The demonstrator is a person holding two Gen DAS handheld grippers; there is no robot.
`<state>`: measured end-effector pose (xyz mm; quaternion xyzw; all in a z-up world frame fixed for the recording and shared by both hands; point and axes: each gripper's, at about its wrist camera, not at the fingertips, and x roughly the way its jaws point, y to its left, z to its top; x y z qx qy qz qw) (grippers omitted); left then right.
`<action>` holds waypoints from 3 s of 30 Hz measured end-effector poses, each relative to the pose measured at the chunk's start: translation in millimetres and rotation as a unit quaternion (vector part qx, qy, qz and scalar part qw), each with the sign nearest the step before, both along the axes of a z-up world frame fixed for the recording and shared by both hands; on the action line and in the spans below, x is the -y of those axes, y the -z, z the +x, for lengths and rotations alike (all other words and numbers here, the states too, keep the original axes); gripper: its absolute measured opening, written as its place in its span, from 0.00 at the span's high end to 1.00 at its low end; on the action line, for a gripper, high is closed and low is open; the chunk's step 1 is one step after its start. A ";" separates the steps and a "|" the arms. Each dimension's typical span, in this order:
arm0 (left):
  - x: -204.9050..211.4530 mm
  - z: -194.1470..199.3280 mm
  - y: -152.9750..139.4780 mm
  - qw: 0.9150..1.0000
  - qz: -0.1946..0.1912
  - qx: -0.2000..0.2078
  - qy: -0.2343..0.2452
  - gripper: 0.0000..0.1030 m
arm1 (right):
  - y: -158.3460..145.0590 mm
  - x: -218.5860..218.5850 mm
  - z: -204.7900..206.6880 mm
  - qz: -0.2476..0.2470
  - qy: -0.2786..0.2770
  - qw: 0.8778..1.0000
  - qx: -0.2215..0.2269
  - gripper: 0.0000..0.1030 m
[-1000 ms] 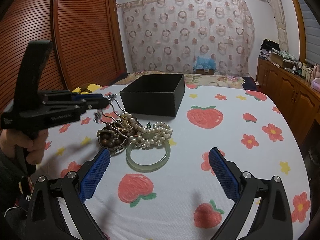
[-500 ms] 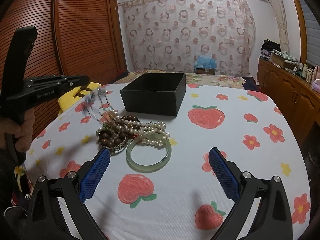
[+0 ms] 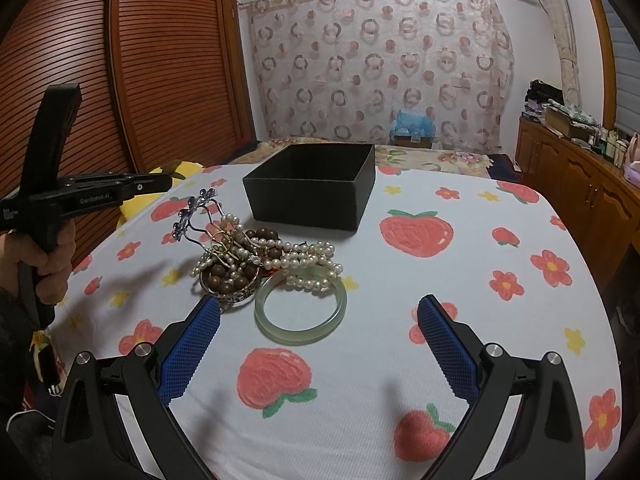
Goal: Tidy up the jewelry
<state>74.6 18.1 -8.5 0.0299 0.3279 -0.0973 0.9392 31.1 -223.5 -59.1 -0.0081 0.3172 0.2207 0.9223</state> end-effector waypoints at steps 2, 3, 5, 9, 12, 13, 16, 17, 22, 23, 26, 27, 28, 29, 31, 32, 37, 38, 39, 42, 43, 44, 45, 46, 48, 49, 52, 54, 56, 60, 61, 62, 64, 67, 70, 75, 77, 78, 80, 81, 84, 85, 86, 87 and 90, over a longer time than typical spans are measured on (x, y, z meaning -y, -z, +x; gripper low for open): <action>-1.7 0.0 0.0 1.000 -0.010 -0.001 0.004 0.69 | -0.3 0.1 -0.2 -0.001 0.000 1.000 0.000 0.03; -1.6 1.0 0.9 1.000 -0.019 -0.004 0.008 0.65 | -0.2 -0.1 0.0 0.000 0.000 1.000 0.000 0.03; -0.3 3.6 4.3 0.999 -0.039 -0.013 0.015 0.61 | 0.2 -0.2 -0.3 0.000 0.000 1.000 0.000 0.03; 5.9 12.6 15.2 0.997 -0.060 -0.034 0.024 0.58 | 0.4 -0.6 -0.5 0.000 0.000 1.000 -0.001 0.03; 7.3 21.4 27.3 0.994 -0.081 -0.059 0.030 0.58 | 0.3 -0.7 -0.5 0.000 0.000 1.000 -0.001 0.03; 6.1 23.7 30.7 0.993 -0.092 -0.067 0.033 0.58 | 0.3 -0.7 -0.4 0.001 0.000 1.000 -0.001 0.03; 3.0 26.8 37.8 0.988 -0.123 -0.085 0.041 0.58 | 1.3 -1.4 -1.0 0.002 0.000 1.000 -0.002 0.03; 2.9 26.8 38.6 0.987 -0.129 -0.088 0.043 0.60 | 1.3 -1.5 -1.1 0.001 0.000 1.000 -0.002 0.03; 8.2 21.0 32.5 0.988 -0.119 -0.083 0.051 0.77 | 1.7 -2.0 -1.0 0.001 0.000 1.000 -0.003 0.03; 11.7 16.8 27.9 0.990 -0.107 -0.072 0.049 0.77 | 1.7 -2.1 -1.2 0.001 0.000 1.000 -0.003 0.03; 22.5 4.8 11.4 0.996 -0.067 -0.037 0.046 0.77 | 2.0 -2.8 -1.5 0.001 0.000 1.000 -0.003 0.03; 25.2 1.8 5.9 0.997 -0.057 -0.026 0.046 0.77 | 2.4 -3.7 -2.1 0.001 -0.001 1.000 -0.004 0.03; 29.5 -1.9 0.4 0.998 -0.045 -0.014 0.046 0.77 | 3.0 -4.7 -2.2 0.000 -0.001 1.000 -0.004 0.03; 33.9 -5.4 -6.1 0.999 -0.029 0.000 0.044 0.77 | 3.3 -5.6 -2.9 -0.001 -0.002 1.000 -0.004 0.03; 40.6 -8.6 -14.9 0.999 0.002 0.018 0.039 0.77 | 3.7 -6.3 -3.4 -0.001 -0.003 1.000 -0.004 0.03; 46.2 -10.4 -18.0 0.999 0.031 0.029 0.031 0.77 | 3.9 -6.8 -4.2 -0.002 -0.003 1.000 -0.004 0.03; 46.7 -10.1 -22.9 0.998 0.044 0.034 0.030 0.77 | -0.4 -5.7 0.0 -0.003 -0.006 1.000 -0.002 0.03; 46.5 -11.1 -23.3 0.998 0.045 0.035 0.029 0.77 | -2.2 -7.2 0.7 -0.004 -0.009 1.000 0.001 0.03; 46.8 -14.7 -24.4 0.998 0.044 0.039 0.029 0.77 | -4.3 -8.4 2.8 -0.006 -0.012 1.000 0.003 0.03; 53.6 -26.7 -28.7 0.997 0.047 0.050 0.042 0.77 | -8.4 -15.7 9.1 -0.016 -0.030 0.999 0.008 0.09; 55.3 -29.2 -28.9 0.996 0.050 0.051 0.046 0.77 | -9.9 -17.8 12.3 -0.019 -0.036 0.999 0.007 0.11; 56.3 -30.7 -28.7 0.996 0.051 0.051 0.047 0.77 | -11.0 -20.6 15.9 -0.019 -0.045 0.999 0.006 0.14; 56.8 -31.8 -28.2 0.996 0.052 0.051 0.048 0.77 | -12.2 -22.7 19.3 -0.016 -0.052 0.998 0.005 0.18; 57.1 -32.8 -27.2 0.996 0.052 0.049 0.050 0.77 | -14.0 -24.5 21.5 -0.013 -0.057 0.998 0.005 0.20; 56.6 -32.7 -24.0 0.996 0.051 0.045 0.053 0.77 | -18.1 -28.9 28.0 -0.005 -0.069 0.998 0.003 0.27; 56.5 -32.1 -21.6 0.996 0.050 0.042 0.054 0.77 | -21.0 -31.7 30.6 -0.001 -0.077 0.997 0.003 0.29; 56.8 -31.1 -14.7 0.996 0.047 0.034 0.060 0.77 | -28.4 -42.8 35.6 0.005 -0.103 0.995 0.006 0.35; 57.9 -30.7 -11.1 0.996 0.047 0.030 0.065 0.77 | -30.9 -49.7 38.3 0.006 -0.121 0.993 0.005 0.42; 59.3 -31.8 -9.2 0.996 0.048 0.029 0.070 0.77 | -31.8 -57.0 41.1 0.004 -0.138 0.990 0.001 0.47; 60.6 -33.3 -7.9 0.995 0.051 0.029 0.075 0.77 | -27.5 -64.9 44.6 0.002 -0.164 0.986 -0.015 0.63; 60.4 -33.4 -8.0 0.996 0.049 0.029 0.075 0.77 | -27.0 -65.7 45.0 0.002 -0.164 0.986 -0.016 0.69; 60.5 -33.6 -8.0 0.996 0.048 0.029 0.075 0.77 | -26.6 -65.8 44.7 0.001 -0.164 0.986 -0.017 0.80; 60.4 -33.0 -7.2 0.996 0.049 0.028 0.067 0.77 | -26.3 -66.6 41.8 0.000 -0.170 0.985 -0.017 0.95; 58.6 -33.0 -7.3 0.997 0.052 0.034 0.049 0.77 | -22.3 -69.9 37.3 -0.013 -0.181 0.983 -0.014 1.00; 54.3 -31.5 -8.4 0.997 0.036 0.034 0.051 0.77 | -19.0 -71.3 34.6 -0.020 -0.187 0.982 -0.015 1.00; 57.8 -33.1 -8.2 0.996 0.044 0.035 0.062 0.77 | -27.5 -62.5 33.1 -0.010 -0.171 0.985 0.000 0.99; 58.3 -32.8 -7.8 0.996 0.046 0.034 0.065 0.77 | -29.5 -62.4 34.5 -0.013 -0.169 0.985 0.004 0.90; 58.7 -32.9 -7.6 0.996 0.046 0.034 0.066 0.77 | -29.3 -62.5 35.4 -0.012 -0.170 0.985 0.003 0.75; 58.8 -33.0 -7.8 0.996 0.045 0.034 0.068 0.77 | -27.9 -63.3 36.6 -0.012 -0.170 0.985 0.001 0.61; 58.4 -33.1 -7.8 0.996 0.045 0.034 0.069 0.77 | -27.4 -63.1 37.3 -0.012 -0.169 0.986 0.001 0.60; 58.0 -33.2 -7.6 0.996 0.039 0.032 0.074 0.80 | -23.5 -64.7 42.3 -0.014 -0.173 0.985 -0.009 0.77; 58.1 -33.1 -7.9 0.996 0.034 0.029 0.078 0.83 | -22.0 -65.4 43.5 -0.012 -0.180 0.983 -0.014 0.84; 57.5 -33.0 -8.1 0.996 0.026 0.027 0.083 0.85 | -20.8 -65.9 42.9 -0.012 -0.183 0.983 -0.016 0.94; 57.1 -32.5 -8.1 0.996 0.023 0.026 0.084 0.86 | -19.6 -66.5 43.0 -0.014 -0.185 0.982 -0.017 1.00; 56.4 -30.5 -6.7 0.996 0.019 0.022 0.086 0.86 | -17.7 -68.5 41.5 -0.013 -0.197 0.980 -0.016 1.00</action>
